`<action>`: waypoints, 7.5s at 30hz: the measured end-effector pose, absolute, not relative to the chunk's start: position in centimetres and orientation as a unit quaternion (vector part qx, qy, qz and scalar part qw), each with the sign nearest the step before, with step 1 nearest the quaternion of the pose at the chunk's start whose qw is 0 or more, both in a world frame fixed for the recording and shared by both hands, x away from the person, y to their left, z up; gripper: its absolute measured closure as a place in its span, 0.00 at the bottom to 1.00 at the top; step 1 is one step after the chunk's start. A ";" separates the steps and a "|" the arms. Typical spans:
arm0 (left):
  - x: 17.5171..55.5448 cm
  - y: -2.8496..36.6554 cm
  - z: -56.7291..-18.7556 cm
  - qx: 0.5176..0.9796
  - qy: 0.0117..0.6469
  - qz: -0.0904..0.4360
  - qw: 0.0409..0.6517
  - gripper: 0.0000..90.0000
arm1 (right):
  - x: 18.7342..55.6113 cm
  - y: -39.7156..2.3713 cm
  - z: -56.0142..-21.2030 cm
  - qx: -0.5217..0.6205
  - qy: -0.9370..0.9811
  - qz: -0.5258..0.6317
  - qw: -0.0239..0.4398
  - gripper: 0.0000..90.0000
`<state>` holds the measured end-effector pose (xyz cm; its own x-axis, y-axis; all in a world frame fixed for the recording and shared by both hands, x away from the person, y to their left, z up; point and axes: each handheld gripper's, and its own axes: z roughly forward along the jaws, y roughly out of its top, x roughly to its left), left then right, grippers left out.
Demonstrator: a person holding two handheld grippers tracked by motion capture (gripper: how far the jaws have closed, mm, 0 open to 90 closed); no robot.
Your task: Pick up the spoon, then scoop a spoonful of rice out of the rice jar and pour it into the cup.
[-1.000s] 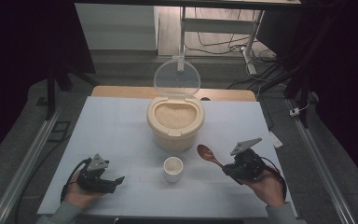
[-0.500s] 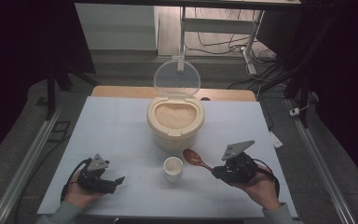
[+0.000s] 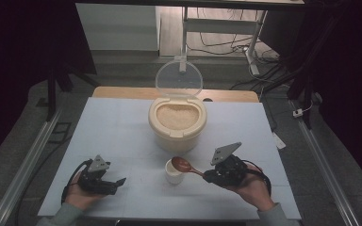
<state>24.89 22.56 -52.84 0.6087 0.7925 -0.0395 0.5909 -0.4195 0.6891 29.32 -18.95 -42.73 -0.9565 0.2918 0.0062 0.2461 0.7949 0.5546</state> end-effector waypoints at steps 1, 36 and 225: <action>24.9 22.6 -52.8 0.830 0.417 0.148 0.341 0.15 | 29.3 -18.9 -42.7 0.142 0.947 0.287 0.040 0.88; 24.6 19.7 -47.6 0.857 0.324 0.142 0.374 0.18 | 29.8 -14.8 -42.7 0.076 0.956 0.280 0.035 0.88; 24.5 22.6 -51.1 0.811 0.399 0.136 0.406 0.25 | 33.4 -24.5 -34.9 0.302 0.625 0.707 0.133 0.92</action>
<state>24.47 22.63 -51.09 0.6437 0.7583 -0.1028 0.5370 -0.3520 0.7666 33.43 -24.53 -34.91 -0.7816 0.5665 0.2610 0.1898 -0.1826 0.9647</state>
